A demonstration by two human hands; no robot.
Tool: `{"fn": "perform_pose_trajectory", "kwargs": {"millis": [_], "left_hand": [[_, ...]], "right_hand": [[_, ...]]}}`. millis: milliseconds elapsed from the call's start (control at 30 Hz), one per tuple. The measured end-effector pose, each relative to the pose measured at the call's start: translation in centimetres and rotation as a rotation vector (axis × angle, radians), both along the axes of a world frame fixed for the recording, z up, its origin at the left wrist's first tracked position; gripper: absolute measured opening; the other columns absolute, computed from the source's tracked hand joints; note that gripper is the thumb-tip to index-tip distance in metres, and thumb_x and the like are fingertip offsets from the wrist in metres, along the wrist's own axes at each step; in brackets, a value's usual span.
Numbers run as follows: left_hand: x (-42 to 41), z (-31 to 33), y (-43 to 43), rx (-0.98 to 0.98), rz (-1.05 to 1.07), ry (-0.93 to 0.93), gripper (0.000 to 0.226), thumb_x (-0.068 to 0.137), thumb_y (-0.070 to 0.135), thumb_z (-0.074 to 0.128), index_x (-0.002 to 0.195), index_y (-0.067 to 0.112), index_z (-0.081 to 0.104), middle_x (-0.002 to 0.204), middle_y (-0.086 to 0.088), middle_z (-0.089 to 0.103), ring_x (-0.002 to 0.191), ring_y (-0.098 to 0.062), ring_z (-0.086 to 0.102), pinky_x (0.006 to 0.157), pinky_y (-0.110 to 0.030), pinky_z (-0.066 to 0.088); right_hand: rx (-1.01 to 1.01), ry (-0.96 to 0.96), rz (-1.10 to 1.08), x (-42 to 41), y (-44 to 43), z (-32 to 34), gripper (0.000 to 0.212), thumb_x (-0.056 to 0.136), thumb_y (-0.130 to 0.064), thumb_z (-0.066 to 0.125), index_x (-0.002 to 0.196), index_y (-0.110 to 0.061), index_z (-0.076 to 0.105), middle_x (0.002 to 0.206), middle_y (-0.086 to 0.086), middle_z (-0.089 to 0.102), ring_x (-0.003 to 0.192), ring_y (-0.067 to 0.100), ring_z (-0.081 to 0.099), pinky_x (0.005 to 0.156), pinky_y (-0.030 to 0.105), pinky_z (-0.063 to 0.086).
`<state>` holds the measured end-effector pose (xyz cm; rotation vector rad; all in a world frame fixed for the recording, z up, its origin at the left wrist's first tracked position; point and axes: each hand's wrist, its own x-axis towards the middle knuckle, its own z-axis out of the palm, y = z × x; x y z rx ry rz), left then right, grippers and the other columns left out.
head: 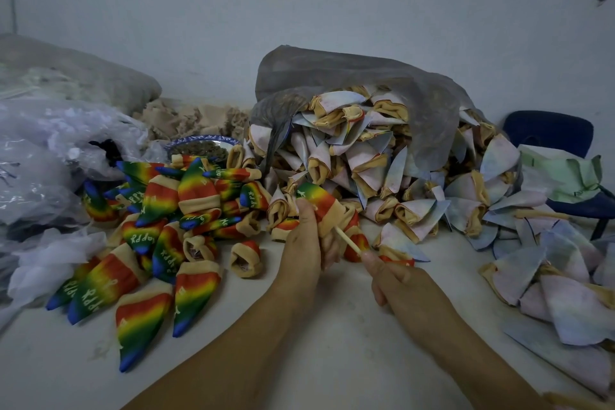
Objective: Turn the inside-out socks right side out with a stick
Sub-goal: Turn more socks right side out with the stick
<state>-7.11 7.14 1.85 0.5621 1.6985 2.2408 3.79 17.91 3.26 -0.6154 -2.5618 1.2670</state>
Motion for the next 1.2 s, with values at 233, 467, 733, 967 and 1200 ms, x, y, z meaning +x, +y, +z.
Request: {"fn": "perform_pose_trajectory", "kwargs": {"millis": [233, 467, 733, 967, 1200], "left_hand": [[-0.7, 0.0, 0.0, 0.200, 0.048, -0.154, 0.044, 0.102, 0.043, 0.037, 0.106, 0.015, 0.071, 0.102, 0.000, 0.075, 0.104, -0.018, 0.069, 0.099, -0.035, 0.051], [-1.0, -0.2, -0.5, 0.003, 0.253, 0.142, 0.032, 0.103, 0.031, 0.047, 0.126, 0.051, 0.056, 0.118, 0.014, 0.065, 0.104, 0.000, 0.063, 0.090, -0.024, 0.052], [-1.7, -0.3, -0.7, -0.031, 0.270, 0.187, 0.023, 0.091, 0.044, 0.064, 0.110, 0.051, 0.055, 0.103, -0.005, 0.060, 0.095, -0.018, 0.064, 0.079, -0.026, 0.057], [-2.1, -0.3, -1.2, -0.040, 0.209, 0.082, 0.048, 0.064, 0.064, 0.065, 0.095, 0.028, 0.060, 0.099, -0.003, 0.063, 0.093, -0.018, 0.061, 0.078, -0.032, 0.050], [-2.2, 0.2, -1.5, 0.127, 0.087, -0.022, 0.015, 0.059, 0.030, 0.069, 0.062, 0.016, 0.068, 0.074, 0.000, 0.069, 0.079, -0.017, 0.067, 0.074, -0.031, 0.056]], "right_hand": [[-0.005, -0.010, -0.002, 0.0, 0.2, -0.1, 0.064, 0.066, -0.080, 0.029, 0.050, -0.020, 0.047, 0.046, -0.006, 0.040, 0.037, 0.003, 0.035, 0.040, 0.007, 0.031], [0.034, 0.034, -0.079, -0.4, 0.1, -0.5, 0.062, 0.075, -0.073, 0.031, 0.051, -0.020, 0.051, 0.046, -0.007, 0.045, 0.040, 0.000, 0.043, 0.043, 0.008, 0.035], [0.108, 0.009, -0.050, 0.0, 0.7, -0.5, 0.061, 0.082, -0.070, 0.032, 0.053, -0.018, 0.049, 0.045, -0.010, 0.048, 0.042, 0.000, 0.044, 0.046, 0.012, 0.034], [0.068, -0.044, 0.037, 0.4, 1.2, -0.3, 0.067, 0.068, -0.083, 0.026, 0.045, -0.023, 0.047, 0.043, -0.010, 0.045, 0.039, 0.001, 0.040, 0.043, 0.005, 0.034], [0.070, -0.044, 0.091, 0.5, 1.0, -0.6, 0.063, 0.072, -0.080, 0.033, 0.046, -0.025, 0.049, 0.044, -0.010, 0.045, 0.041, 0.002, 0.038, 0.052, 0.016, 0.037]]}}
